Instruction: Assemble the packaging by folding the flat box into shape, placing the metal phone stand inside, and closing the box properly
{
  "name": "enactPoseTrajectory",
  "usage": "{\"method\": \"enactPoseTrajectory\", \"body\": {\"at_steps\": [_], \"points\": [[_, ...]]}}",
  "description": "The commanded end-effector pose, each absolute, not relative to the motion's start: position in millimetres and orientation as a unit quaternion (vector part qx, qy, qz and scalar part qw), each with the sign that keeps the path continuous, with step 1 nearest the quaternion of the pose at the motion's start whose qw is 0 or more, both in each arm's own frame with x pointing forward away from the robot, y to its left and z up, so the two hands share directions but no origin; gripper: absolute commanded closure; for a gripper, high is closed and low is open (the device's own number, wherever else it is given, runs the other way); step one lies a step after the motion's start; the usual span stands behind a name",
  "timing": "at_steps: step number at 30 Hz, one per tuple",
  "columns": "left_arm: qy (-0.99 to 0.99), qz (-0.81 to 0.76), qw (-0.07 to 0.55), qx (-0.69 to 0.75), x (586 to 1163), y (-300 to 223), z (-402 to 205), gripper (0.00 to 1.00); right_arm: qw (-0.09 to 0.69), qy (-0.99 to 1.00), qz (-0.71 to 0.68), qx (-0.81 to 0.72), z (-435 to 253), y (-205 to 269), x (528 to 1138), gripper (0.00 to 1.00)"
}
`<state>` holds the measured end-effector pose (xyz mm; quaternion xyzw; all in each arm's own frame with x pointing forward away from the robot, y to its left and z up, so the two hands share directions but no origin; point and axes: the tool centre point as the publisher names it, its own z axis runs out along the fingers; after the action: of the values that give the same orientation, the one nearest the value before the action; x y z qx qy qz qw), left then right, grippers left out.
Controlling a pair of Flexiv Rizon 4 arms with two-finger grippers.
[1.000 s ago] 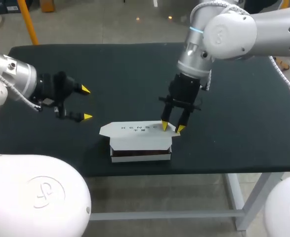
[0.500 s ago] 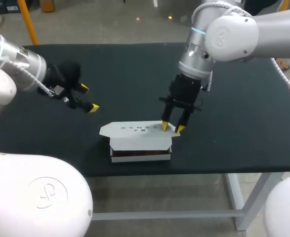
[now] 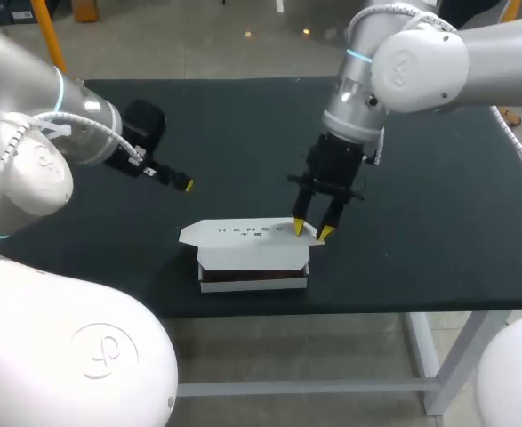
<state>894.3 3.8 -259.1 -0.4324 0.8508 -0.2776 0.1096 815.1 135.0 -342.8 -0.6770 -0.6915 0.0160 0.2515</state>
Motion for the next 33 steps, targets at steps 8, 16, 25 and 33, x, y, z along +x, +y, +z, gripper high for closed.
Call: {"method": "enactPoseTrajectory", "body": {"at_steps": [8,16,25,33], "points": [[0.722,-0.094,0.0,-0.685,911.1,-11.0,-250.2,0.0,0.246,-0.692,0.015,-0.679,-343.4,135.8,813.0,0.54],[0.689,-0.087,-0.083,-0.715,907.8,-9.4,-248.2,0.0,0.242,-0.69,0.014,-0.682,-342.7,135.9,813.8,0.55],[0.645,-0.086,-0.031,-0.758,902.0,-8.7,-248.5,0.0,0.239,-0.689,0.012,-0.684,-342.5,135.9,813.6,0.55],[0.645,-0.086,-0.031,-0.758,902.0,-8.7,-248.5,0.0,0.239,-0.687,0.009,-0.686,-343.4,136.3,813.8,0.55]]}}
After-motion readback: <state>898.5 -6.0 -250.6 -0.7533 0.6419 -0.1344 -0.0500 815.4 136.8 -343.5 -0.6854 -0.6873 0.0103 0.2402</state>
